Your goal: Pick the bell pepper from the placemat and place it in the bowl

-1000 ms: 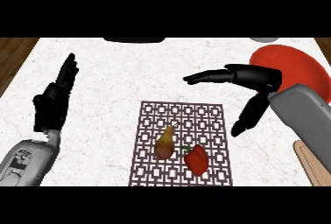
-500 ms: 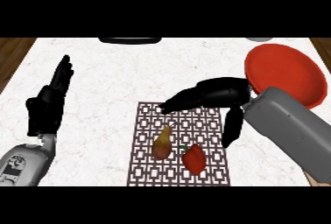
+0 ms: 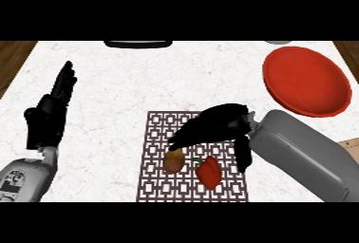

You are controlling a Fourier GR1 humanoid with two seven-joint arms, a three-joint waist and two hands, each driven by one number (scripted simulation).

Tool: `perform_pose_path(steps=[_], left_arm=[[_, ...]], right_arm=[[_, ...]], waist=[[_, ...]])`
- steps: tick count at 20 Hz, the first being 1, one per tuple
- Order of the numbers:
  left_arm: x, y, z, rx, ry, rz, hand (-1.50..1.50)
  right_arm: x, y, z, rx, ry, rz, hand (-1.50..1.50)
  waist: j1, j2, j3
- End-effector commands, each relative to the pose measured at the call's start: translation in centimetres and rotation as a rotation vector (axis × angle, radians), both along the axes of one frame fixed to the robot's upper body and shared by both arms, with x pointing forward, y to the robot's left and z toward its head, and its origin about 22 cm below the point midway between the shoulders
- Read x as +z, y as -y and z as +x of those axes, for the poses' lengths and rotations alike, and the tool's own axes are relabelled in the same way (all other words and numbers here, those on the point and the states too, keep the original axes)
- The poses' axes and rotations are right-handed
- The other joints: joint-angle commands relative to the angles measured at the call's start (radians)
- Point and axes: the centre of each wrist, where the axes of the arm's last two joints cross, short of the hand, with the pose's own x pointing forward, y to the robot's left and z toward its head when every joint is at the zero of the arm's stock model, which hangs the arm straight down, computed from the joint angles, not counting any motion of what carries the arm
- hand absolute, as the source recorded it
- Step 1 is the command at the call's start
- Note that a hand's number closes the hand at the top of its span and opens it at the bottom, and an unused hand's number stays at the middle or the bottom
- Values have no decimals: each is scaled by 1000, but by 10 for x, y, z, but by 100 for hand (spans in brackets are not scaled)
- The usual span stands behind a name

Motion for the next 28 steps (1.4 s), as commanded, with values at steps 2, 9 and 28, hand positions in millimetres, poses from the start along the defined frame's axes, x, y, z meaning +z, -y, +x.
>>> perform_pose_path(steps=[2,9,28], left_arm=[[0,-23,-4,4,3,-10,0],[16,1,-14,3,12,1,0],[8,-10,-4,7,17,0,0]], right_arm=[[-13,-17,-9,42,10,-116,-150],[-36,-9,-19,37,10,-119,-150],[-104,-40,-35,141,59,-48,150]], waist=[[-2,-1,0],[-5,-2,0],[-3,0,0]])
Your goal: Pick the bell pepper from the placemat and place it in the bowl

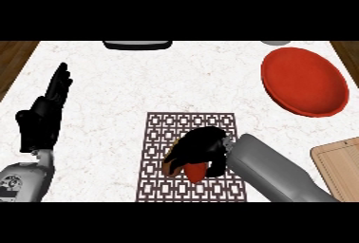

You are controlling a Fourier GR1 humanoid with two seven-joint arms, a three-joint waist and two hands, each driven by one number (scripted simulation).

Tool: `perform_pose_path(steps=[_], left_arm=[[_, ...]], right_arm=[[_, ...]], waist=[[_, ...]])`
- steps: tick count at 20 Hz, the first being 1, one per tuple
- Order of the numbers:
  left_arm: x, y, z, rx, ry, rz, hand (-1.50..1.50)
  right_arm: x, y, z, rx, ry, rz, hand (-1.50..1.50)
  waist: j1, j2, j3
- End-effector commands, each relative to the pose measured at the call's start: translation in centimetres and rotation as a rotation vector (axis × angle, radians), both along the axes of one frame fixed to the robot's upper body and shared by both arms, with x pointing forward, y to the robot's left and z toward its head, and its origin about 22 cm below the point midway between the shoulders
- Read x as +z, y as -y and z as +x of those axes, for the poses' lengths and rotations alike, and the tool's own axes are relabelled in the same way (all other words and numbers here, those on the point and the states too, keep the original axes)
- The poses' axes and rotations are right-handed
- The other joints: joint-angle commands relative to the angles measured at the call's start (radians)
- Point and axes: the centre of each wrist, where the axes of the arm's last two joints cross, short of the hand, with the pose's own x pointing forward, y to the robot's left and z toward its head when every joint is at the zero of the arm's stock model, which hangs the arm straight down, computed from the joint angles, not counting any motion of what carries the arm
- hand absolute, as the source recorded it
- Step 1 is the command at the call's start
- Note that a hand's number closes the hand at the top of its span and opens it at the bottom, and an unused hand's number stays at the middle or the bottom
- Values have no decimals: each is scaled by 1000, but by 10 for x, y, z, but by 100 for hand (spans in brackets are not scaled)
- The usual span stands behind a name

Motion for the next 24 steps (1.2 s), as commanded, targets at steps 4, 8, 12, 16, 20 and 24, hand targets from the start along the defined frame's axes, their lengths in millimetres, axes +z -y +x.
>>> perform_pose_path(steps=[4,8,12,16,20,24], left_arm=[[2,33,6,-13,5,-13,0],[-6,-16,-1,6,-1,6,0],[-6,-15,-2,46,-29,2,0],[3,-22,-6,66,-20,12,0],[-7,-15,-11,64,-20,2,0],[-6,-19,-6,65,-29,-2,0]], right_arm=[[-21,12,9,44,-84,-18,150],[-20,14,-8,77,-96,43,150],[-50,26,-45,-362,-55,39,150],[-54,39,-82,-599,-4,116,150],[-27,43,-127,-731,-48,304,150],[23,68,-142,-839,-25,543,150]], waist=[[2,14,-1],[-3,12,-2],[-57,-5,-2],[-81,-15,-3],[-82,-11,-3],[-82,-2,-3]])
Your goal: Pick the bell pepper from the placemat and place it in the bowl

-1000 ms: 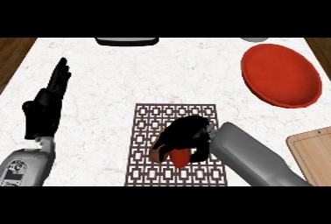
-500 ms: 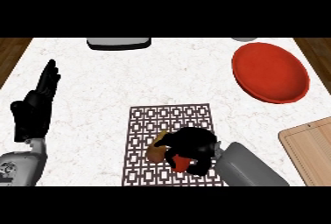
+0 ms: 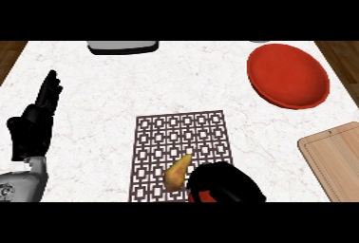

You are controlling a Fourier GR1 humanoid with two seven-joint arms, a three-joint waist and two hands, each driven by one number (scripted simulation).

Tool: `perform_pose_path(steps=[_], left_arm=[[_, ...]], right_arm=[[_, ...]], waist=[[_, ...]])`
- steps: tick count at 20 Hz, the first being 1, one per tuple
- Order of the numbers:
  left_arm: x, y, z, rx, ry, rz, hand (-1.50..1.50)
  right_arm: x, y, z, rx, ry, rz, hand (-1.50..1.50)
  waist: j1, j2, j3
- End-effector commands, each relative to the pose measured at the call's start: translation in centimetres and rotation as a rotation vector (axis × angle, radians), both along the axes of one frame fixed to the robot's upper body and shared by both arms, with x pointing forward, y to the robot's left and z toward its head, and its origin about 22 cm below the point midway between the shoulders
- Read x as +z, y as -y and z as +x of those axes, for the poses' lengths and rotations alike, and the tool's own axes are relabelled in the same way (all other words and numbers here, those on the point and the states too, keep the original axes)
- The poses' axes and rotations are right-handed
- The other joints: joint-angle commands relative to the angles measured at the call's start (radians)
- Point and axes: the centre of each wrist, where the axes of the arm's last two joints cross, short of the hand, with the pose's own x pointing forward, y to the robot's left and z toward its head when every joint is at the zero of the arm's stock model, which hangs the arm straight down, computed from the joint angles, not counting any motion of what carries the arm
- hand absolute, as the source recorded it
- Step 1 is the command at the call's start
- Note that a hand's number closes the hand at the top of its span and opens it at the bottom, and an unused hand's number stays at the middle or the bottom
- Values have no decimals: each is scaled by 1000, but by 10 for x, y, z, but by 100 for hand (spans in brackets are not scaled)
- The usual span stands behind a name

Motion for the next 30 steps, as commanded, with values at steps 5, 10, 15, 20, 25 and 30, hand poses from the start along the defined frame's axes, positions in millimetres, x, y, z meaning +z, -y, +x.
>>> perform_pose_path(steps=[5,10,15,20,25,30], left_arm=[[12,14,-3,-44,0,-3,0],[5,12,3,-50,10,-2,0],[11,22,19,-47,23,3,0],[21,22,12,-80,18,-17,0],[14,28,15,-77,13,-4,0],[16,30,18,-83,32,-9,0]], right_arm=[[79,49,-58,-331,87,243,150],[116,87,-59,-498,196,224,150],[122,101,-9,-597,128,342,150],[111,125,48,-705,170,373,150],[93,181,93,-775,208,454,150],[87,197,134,-820,352,381,150]], waist=[[27,12,1],[54,21,1],[68,26,1],[80,26,1],[84,30,2],[91,31,2]])
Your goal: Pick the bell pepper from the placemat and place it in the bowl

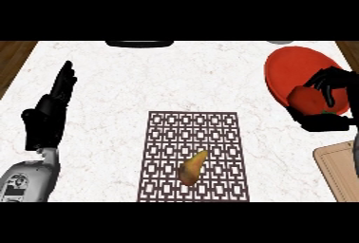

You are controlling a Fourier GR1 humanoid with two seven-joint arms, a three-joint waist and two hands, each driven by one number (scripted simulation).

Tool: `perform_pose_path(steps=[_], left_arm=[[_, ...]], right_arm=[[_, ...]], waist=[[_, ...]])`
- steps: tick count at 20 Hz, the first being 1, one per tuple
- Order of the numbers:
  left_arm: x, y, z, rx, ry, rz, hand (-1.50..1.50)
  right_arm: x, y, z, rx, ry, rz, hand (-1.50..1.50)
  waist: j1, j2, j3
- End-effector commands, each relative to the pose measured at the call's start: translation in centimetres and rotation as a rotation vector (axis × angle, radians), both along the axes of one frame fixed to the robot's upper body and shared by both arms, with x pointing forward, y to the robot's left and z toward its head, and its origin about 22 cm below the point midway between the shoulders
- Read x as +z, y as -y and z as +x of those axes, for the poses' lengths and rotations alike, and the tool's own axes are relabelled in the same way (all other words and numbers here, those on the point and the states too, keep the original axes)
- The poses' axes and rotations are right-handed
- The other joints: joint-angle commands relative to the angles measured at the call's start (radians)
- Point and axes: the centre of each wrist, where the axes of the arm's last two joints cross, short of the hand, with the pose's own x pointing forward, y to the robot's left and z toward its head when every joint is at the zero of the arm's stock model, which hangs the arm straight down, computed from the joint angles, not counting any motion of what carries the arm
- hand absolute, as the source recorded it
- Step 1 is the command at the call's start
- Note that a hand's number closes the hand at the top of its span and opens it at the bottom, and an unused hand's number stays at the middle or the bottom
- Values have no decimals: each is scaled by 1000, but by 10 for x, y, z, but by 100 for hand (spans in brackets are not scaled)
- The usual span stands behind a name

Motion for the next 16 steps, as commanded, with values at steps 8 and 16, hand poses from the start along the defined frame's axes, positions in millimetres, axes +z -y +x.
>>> perform_pose_path(steps=[8,16], left_arm=[[13,4,10,-19,5,6,0],[-4,20,6,-51,13,-8,0]], right_arm=[[-23,61,67,-208,96,-301,150],[-47,71,92,-277,-11,-173,150]], waist=[[28,11,2],[45,18,3]])
